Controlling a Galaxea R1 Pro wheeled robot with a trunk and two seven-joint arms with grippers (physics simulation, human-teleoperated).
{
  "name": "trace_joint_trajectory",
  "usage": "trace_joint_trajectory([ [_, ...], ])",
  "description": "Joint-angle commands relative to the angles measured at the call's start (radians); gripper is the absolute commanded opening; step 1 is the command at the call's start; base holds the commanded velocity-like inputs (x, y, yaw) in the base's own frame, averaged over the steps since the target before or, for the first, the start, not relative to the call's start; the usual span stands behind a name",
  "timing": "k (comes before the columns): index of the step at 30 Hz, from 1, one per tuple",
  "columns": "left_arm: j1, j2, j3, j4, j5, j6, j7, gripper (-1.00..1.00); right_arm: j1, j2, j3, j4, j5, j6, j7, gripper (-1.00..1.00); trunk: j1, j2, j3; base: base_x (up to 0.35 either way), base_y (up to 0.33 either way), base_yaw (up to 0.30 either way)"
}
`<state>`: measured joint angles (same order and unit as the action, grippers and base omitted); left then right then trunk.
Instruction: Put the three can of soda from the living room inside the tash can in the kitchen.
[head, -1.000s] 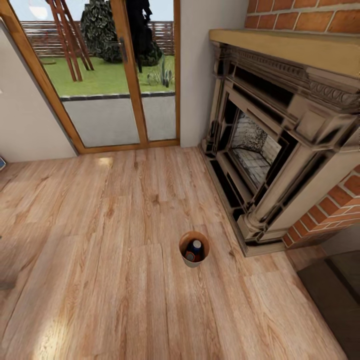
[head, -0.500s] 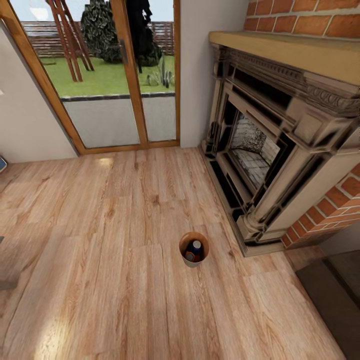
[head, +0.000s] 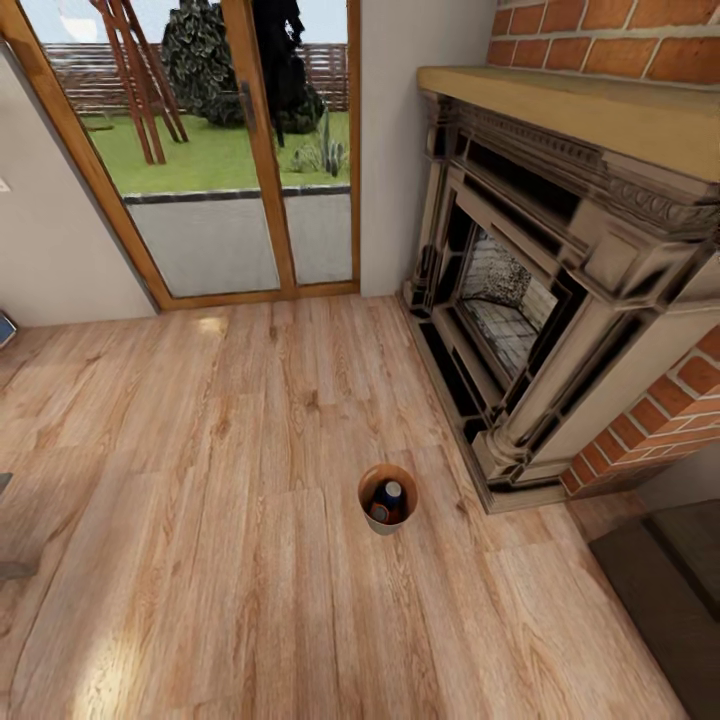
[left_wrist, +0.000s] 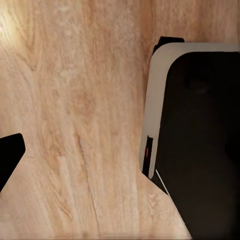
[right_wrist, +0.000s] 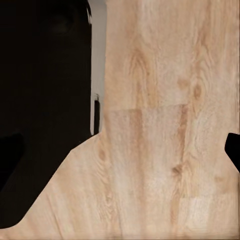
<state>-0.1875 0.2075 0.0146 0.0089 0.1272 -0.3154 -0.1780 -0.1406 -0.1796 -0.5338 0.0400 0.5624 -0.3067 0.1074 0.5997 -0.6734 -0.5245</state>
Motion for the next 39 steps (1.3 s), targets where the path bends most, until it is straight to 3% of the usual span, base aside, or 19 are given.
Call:
trace_joint_trajectory([
  [1, 0.000, 0.000, -0.008, 0.000, 0.000, 0.001, 0.000, 1.00, 0.001, -0.004, 0.000, 0.000, -0.008, 0.000, 0.000, 1.00, -0.004, 0.007, 0.003, 0.000, 0.000, 0.000],
  [10, 0.000, 0.000, -0.036, 0.000, 0.002, 0.019, 0.001, 1.00, 0.008, -0.038, 0.000, 0.000, -0.053, -0.002, 0.000, 1.00, -0.038, 0.070, 0.031, 0.000, 0.000, 0.000],
  [20, 0.002, 0.024, -0.037, 0.001, 0.003, 0.037, 0.002, 1.00, 0.016, -0.052, 0.000, 0.000, -0.058, -0.033, 0.000, 1.00, -0.077, 0.140, 0.063, 0.000, 0.000, 0.000],
  [27, 0.005, 0.029, -0.037, 0.002, 0.002, 0.045, 0.002, 1.00, 0.036, -0.064, 0.000, 0.000, -0.059, -0.078, 0.000, 1.00, -0.104, 0.189, 0.085, 0.000, 0.000, 0.000],
  [39, 0.038, 0.032, -0.038, 0.000, 0.004, 0.088, 0.010, 1.00, 0.043, -0.066, 0.000, 0.000, -0.061, -0.090, 0.000, 1.00, -0.150, 0.273, 0.122, 0.000, 0.000, 0.000],
])
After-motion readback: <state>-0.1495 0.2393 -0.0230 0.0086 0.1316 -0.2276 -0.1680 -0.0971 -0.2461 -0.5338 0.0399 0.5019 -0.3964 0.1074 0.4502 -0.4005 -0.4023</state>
